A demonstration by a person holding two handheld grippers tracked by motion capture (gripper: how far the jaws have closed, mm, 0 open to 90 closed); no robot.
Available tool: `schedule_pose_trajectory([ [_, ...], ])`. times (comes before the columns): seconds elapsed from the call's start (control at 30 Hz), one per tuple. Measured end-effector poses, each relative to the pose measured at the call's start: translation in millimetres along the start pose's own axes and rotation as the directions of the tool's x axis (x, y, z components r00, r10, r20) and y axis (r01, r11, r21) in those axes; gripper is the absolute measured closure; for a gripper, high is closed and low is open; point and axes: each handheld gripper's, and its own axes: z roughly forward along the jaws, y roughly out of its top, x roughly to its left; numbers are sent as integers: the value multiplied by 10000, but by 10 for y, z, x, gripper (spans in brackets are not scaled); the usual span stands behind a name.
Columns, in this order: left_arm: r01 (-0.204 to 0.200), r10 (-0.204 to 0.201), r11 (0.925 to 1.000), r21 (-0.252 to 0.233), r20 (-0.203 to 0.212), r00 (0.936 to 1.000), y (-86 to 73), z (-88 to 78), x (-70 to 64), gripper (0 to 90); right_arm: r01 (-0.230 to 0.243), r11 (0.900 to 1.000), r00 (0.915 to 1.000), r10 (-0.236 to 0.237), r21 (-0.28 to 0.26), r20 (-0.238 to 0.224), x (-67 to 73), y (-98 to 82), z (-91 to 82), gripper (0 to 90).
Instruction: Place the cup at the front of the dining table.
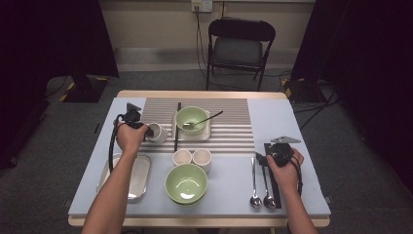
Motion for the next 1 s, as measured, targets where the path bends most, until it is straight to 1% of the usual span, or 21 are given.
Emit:
schedule_pose_trajectory([
  [0.1,55,-55,10000,-4,23,10000,0,-1,-2,808,-3,10000,10000,3,3,-2,0,0,0,149],
  [0.13,16,-16,10000,-18,16,10000,0,-1,-3,806,1,10000,10000,-1,1,-1,0,0,0,149],
  [0.17,56,-56,10000,-3,98,9999,2,-5,-1,804,-1,10000,10000,1,0,-3,0,0,0,149],
  [0.2,212,-211,9997,-107,105,9997,-2,-3,-1,798,-2,10000,10000,2,1,-4,0,0,0,149],
  [0.37,162,-157,9997,-198,214,9996,-11,-3,4,790,-2,10000,10000,2,4,-1,0,0,0,149],
  [0.6,154,-147,9992,-374,191,9997,-10,-10,-13,771,5,10000,10000,-5,1,2,0,0,0,149],
  [0.63,65,-59,9994,-341,155,9999,-8,-13,-13,770,2,10000,10000,-2,2,4,1,0,0,149],
  [0.7,83,-76,9995,-304,234,9997,-5,-17,-13,770,6,10000,10000,-6,1,5,1,0,0,149],
  [0.87,40,-28,9992,-392,315,9995,-5,-28,-15,762,38,10000,10000,-38,1,3,-2,0,0,149],
  [0.93,141,-126,9987,-484,313,9994,-4,-34,-21,756,25,10000,10000,-25,6,9,0,0,0,149],
  [0.97,205,-184,9983,-540,384,9991,-3,-36,-23,750,23,10000,10000,-23,9,8,0,0,0,149],
  [1.0,112,-90,9985,-541,417,9991,0,-46,-19,745,5,10000,10000,-5,1,5,1,0,0,149],
])
